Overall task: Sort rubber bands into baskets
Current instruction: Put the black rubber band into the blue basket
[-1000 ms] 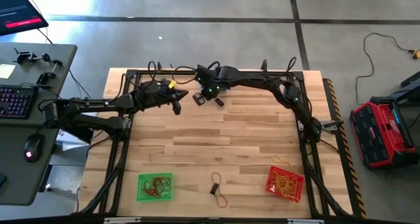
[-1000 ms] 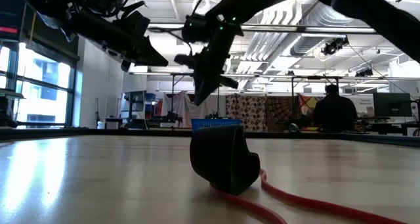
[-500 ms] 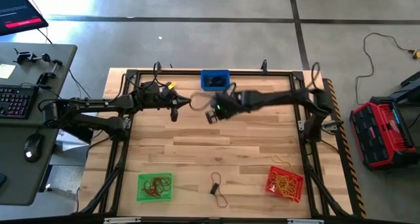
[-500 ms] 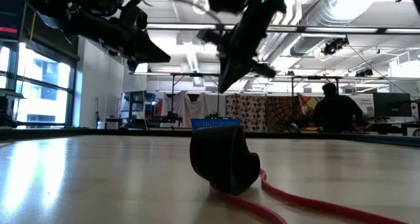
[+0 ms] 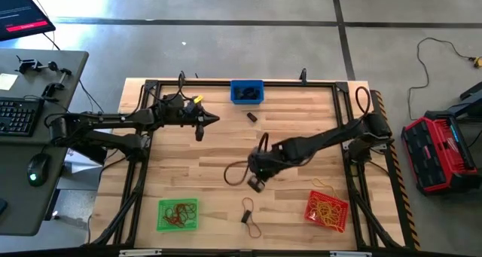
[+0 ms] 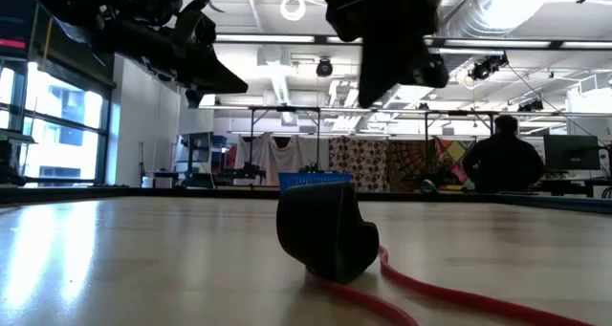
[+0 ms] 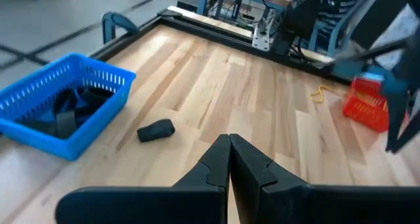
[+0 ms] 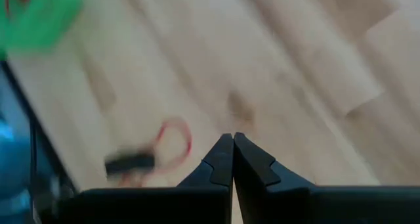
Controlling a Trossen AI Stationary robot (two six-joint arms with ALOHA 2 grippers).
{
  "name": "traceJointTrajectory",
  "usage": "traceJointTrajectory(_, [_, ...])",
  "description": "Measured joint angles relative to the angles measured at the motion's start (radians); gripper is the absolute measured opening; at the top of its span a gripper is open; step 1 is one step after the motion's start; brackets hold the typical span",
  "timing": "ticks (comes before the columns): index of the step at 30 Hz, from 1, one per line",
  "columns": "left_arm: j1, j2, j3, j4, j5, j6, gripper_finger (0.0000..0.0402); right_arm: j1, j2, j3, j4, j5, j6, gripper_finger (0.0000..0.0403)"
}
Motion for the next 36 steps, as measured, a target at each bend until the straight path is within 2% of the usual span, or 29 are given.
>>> traceJointTrajectory(3, [-0.001, 0.008, 0.0, 0.002, -0.014, -0.029, 0.0, 0.02, 0.0, 0.0, -0.007, -0.048, -0.095, 0.0])
traceJointTrajectory(6, [-0.002, 0.016, 0.0, -0.001, -0.071, -0.028, 0.0, 0.047, 0.0, 0.0, 0.024, -0.084, -0.225, 0.0])
traceJointTrajectory(11, [-0.002, 0.017, 0.0, 0.0, -0.119, -0.035, 0.0, 0.11, 0.0, 0.0, 0.07, -0.094, -0.41, 0.0004])
traceJointTrajectory(14, [-0.002, 0.017, 0.0, -0.004, -0.124, -0.047, 0.0, 0.135, 0.0, 0.0, 0.07, -0.093, -0.446, 0.002])
traceJointTrajectory(18, [-0.002, 0.017, 0.0, -0.021, -0.126, -0.064, 0.0, 0.162, 0.001, 0.0, 0.108, -0.092, -0.438, 0.0061])
traceJointTrajectory(25, [-0.002, 0.017, 0.0, -0.034, -0.126, -0.037, 0.0, 0.233, 0.024, 0.002, 0.226, -0.006, -0.508, 0.0125])
traceJointTrajectory(31, [-0.005, 0.017, 0.0, -0.046, -0.127, -0.024, 0.0, 0.268, 0.09, 0.002, 0.266, 0.003, -0.6, 0.0135])
traceJointTrajectory(36, [-0.015, 0.017, 0.0, -0.051, -0.13, 0.014, 0.0, 0.3, 0.12, 0.002, 0.288, 0.087, -0.694, 0.0136])
